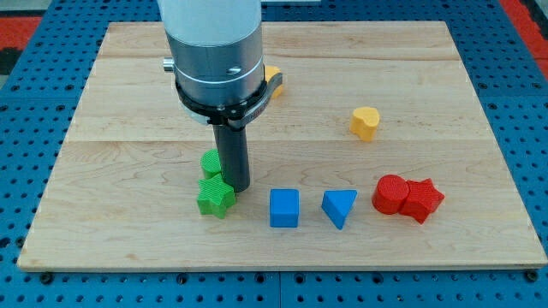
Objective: Push the green star to the bottom side of the green circle
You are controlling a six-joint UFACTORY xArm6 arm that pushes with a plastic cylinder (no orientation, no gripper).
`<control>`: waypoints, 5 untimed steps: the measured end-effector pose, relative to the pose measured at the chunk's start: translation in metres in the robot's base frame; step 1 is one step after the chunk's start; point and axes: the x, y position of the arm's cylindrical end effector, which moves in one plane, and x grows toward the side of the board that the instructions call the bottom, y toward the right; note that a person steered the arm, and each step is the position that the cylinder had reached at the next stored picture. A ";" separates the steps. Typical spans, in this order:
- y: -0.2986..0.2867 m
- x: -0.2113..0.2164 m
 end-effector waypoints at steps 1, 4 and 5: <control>0.000 0.000; -0.001 0.000; -0.001 0.000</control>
